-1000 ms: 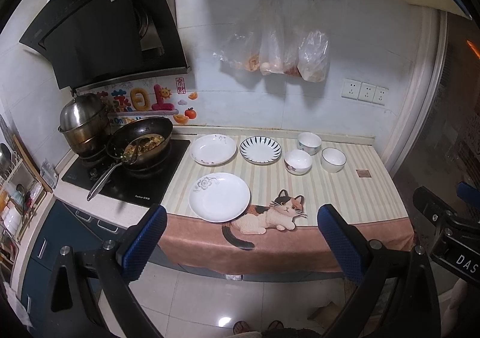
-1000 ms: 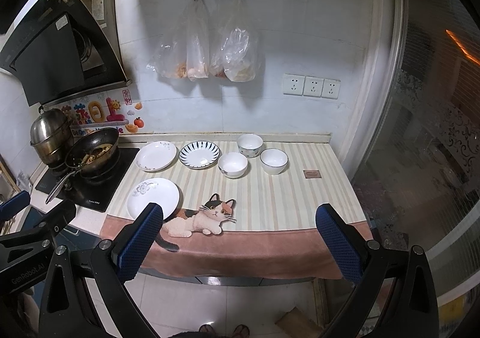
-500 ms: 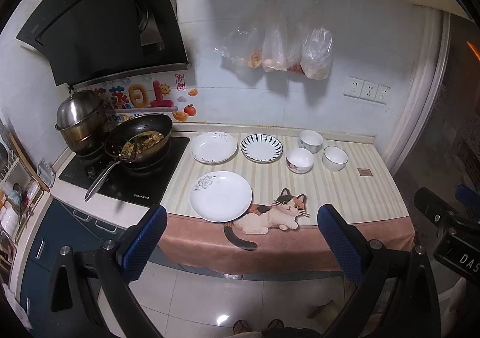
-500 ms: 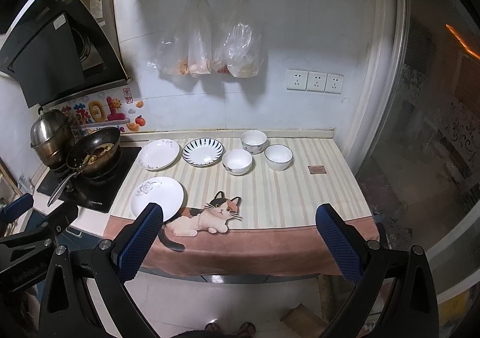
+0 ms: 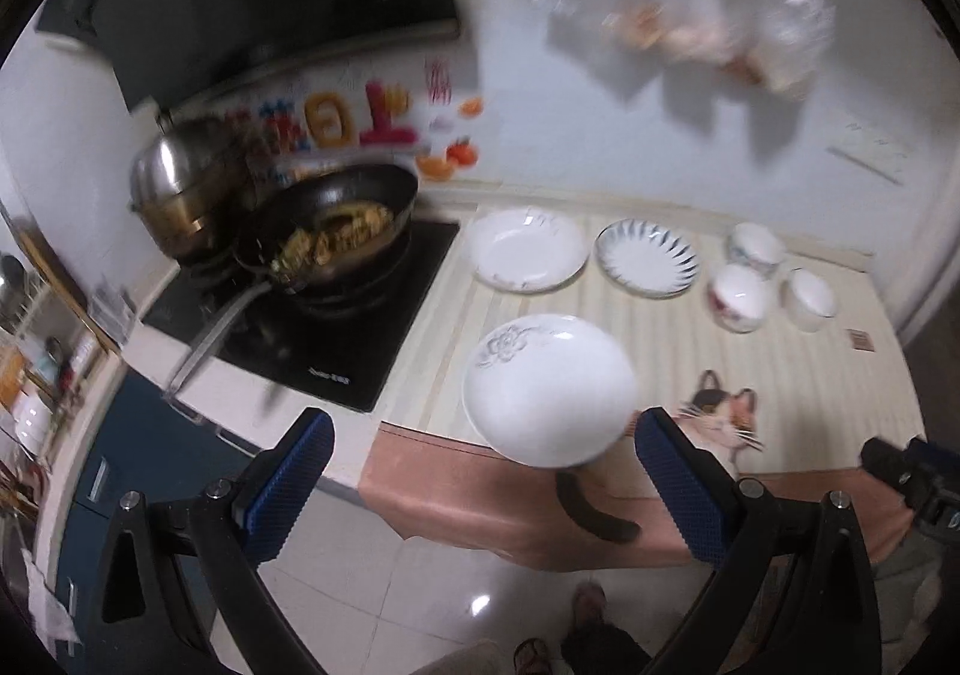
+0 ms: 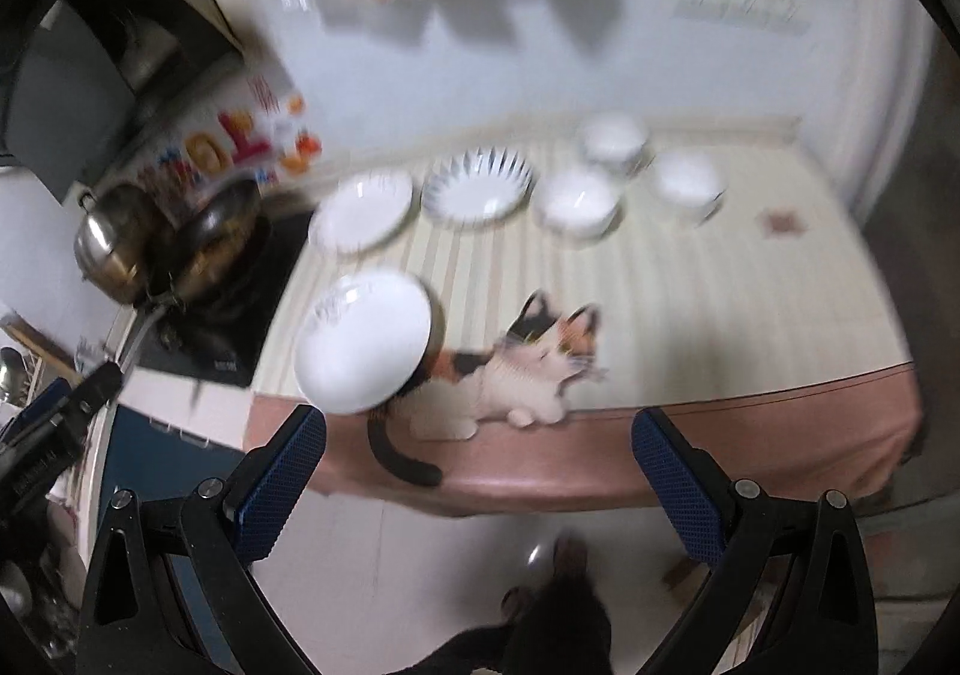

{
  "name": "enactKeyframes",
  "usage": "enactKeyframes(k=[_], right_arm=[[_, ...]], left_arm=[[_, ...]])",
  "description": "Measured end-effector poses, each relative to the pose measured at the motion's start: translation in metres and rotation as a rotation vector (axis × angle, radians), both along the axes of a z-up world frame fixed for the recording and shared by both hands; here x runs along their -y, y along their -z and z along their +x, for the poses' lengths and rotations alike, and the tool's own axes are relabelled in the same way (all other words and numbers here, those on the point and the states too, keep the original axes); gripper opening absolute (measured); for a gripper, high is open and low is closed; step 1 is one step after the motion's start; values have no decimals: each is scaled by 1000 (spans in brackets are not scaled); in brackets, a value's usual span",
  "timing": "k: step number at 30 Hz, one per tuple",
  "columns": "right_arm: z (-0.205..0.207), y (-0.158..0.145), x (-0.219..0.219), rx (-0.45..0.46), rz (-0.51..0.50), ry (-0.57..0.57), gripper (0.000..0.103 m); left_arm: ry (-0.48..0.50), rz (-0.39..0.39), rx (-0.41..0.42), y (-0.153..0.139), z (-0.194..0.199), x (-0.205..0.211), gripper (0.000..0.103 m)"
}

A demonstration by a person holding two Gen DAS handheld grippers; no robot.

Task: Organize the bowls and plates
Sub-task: 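Grasp the rim of the grey-flower white plate with both tools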

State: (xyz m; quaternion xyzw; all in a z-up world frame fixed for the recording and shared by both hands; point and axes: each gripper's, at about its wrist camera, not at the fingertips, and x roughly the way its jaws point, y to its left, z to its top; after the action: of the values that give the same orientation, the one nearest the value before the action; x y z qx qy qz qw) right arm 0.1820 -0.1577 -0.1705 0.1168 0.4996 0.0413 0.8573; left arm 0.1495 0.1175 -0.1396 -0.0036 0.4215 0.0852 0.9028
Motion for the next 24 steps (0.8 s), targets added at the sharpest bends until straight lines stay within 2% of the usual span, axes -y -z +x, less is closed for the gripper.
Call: enactKeyframes(k=[5, 7, 9, 12, 13, 14, 15, 18, 19, 21, 22, 24], right_arm=[[99, 104, -26, -139, 75, -108, 103], [131, 140, -38, -188, 69, -141, 103], [166, 180, -53, -236, 77, -179, 100], [207, 231, -69, -310, 115, -207, 92], [217, 241, -74, -324, 123, -210, 87], [227, 253, -80, -346, 134, -216, 83], [236, 263, -85, -360, 144, -225, 74], [248, 279, -103, -399, 171, -258, 55], [250, 283, -109, -406, 177, -271, 45], [255, 289, -118, -408, 169, -293, 34], [258, 290, -122, -398, 168, -306, 31], [257, 289, -124, -401, 162, -307, 30]], left_arm=[[-42, -14, -153, 78, 79, -30, 103], [-55, -33, -221, 110, 105, -39, 103], [-63, -80, -298, 145, 129, -49, 99], [-54, -136, -401, 188, 157, -58, 91], [-54, -134, -425, 198, 163, -59, 90], [-49, -138, -443, 207, 169, -60, 84], [-50, -143, -463, 219, 176, -63, 80], [-42, -186, -505, 237, 188, -69, 53], [-39, -193, -512, 240, 189, -69, 49], [-22, -234, -506, 243, 189, -69, 40], [-18, -249, -498, 242, 187, -68, 39], [-14, -225, -497, 240, 184, -62, 39]])
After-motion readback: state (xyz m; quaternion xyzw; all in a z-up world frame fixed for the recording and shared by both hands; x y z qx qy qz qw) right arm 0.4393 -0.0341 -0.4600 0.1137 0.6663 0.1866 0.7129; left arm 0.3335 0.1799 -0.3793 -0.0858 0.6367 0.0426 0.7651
